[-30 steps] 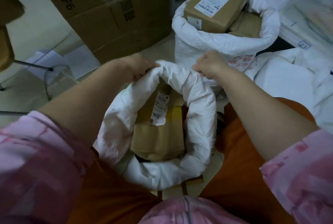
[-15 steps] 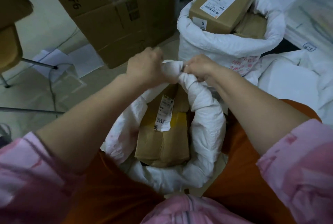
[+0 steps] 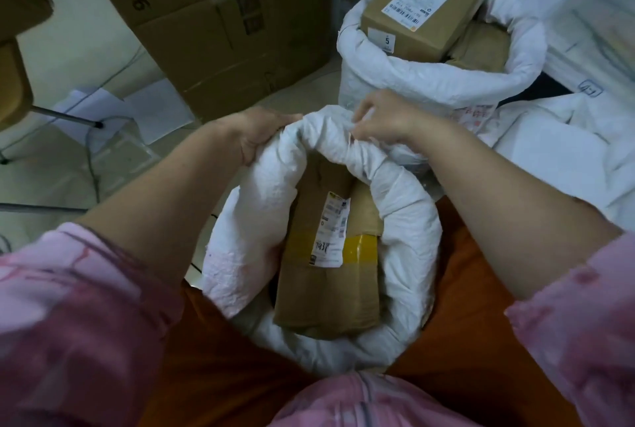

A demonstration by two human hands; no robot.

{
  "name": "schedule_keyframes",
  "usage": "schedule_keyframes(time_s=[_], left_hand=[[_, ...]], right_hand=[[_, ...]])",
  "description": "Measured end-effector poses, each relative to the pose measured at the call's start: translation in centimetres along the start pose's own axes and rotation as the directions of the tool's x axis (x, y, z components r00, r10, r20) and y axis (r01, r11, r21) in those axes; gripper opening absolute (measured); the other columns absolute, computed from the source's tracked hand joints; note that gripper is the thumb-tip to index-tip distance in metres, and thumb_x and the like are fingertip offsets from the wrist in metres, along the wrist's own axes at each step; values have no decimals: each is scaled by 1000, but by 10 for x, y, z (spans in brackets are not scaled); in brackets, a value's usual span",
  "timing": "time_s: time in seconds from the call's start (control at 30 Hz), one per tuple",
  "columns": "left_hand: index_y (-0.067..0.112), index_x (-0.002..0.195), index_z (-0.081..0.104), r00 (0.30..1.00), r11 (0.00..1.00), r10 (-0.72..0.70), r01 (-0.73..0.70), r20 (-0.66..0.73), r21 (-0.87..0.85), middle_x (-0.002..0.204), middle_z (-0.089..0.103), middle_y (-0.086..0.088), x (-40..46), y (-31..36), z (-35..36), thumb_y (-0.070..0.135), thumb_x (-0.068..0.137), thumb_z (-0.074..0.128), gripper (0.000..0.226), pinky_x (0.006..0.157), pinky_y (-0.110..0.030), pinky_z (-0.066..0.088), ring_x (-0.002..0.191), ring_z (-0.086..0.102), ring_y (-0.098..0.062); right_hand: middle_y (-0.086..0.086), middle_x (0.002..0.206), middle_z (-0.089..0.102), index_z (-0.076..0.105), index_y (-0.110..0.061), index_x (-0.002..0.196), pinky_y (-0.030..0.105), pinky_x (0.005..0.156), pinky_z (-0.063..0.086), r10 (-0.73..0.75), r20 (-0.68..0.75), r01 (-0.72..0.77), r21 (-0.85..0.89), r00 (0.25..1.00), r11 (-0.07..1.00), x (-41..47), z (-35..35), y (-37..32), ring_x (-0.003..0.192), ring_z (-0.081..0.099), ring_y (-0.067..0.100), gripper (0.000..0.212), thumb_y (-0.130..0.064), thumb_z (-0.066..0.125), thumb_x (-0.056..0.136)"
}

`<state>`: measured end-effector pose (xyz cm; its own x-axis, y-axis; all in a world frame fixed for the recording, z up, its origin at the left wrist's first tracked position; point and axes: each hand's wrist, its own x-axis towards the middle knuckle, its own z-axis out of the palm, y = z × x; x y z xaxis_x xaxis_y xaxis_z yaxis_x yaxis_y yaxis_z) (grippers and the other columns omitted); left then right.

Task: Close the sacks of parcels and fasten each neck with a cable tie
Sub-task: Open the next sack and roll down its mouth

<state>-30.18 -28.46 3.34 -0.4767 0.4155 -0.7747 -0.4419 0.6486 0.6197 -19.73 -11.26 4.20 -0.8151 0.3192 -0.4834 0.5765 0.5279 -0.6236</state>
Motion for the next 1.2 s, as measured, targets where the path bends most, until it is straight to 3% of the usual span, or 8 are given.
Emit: schedule_keyframes(time_s=[0.13,0.3,0.43,0.57,0.73,0.83,1.0,1.2], left_hand=[[10,82,66,998,998,-36,38,46,-44,70,69,-5,7,2,-7,32,96,52,29,61,-27,55,68,65,-17],[9,88,64,992,993,1,14,-126,120,82,65,-7,9,5,-4,35,93,57,28,60,-27,49,71,60,-18],[9,100,60,647,362,679,115,-346,925,89,59,-8,-10,10,13,37,92,56,29,61,-32,39,83,60,-29],[12,96,59,692,238,691,54,-209,970,86,55,-7,-18,-11,45,47,89,57,36,62,-32,37,78,55,-26],[12,91,57,727,367,653,-56,-214,929,83,52,-5,-2,-28,42,19,97,45,15,63,-33,33,78,54,-27],[12,79,55,912,738,392,-238,-115,631,70,51,-3,3,-23,21,29,98,49,26,53,-28,35,66,50,-21],[10,70,57,988,991,50,-31,-149,127,51,57,-2,17,-15,-5,18,93,57,25,43,-18,42,42,53,-11],[12,58,45,996,998,-41,46,-81,53,38,39,3,19,-10,-18,12,96,46,38,38,-19,22,32,30,-7]], right_hand=[[3,119,62,59,-13,122,32,89,48,-309,-152,272,-225,939,936,-23,26,-13,107,58,18,46,-35,69,83],[-1,77,49,50,-14,78,30,61,30,-343,-228,201,-480,911,854,-6,57,2,76,47,19,17,-16,48,95],[-1,63,40,41,-17,61,21,48,28,-43,-17,41,-70,999,997,18,36,2,58,39,11,36,-19,51,95],[3,69,45,50,-11,75,22,51,32,33,129,-20,-101,991,995,27,21,-6,63,44,15,24,-25,56,93],[0,68,53,58,-15,74,24,58,40,67,242,-136,282,968,950,30,10,14,63,49,11,13,-14,63,86],[3,84,64,63,-11,87,28,73,51,144,298,-262,407,944,875,24,6,26,78,61,14,8,-18,68,85],[4,96,66,64,-8,96,34,79,49,-64,-250,48,-68,966,996,13,20,9,93,61,21,26,-32,58,92],[9,96,61,60,-10,94,33,66,37,-364,-227,180,-571,903,801,-3,55,12,89,56,29,16,-26,58,90]])
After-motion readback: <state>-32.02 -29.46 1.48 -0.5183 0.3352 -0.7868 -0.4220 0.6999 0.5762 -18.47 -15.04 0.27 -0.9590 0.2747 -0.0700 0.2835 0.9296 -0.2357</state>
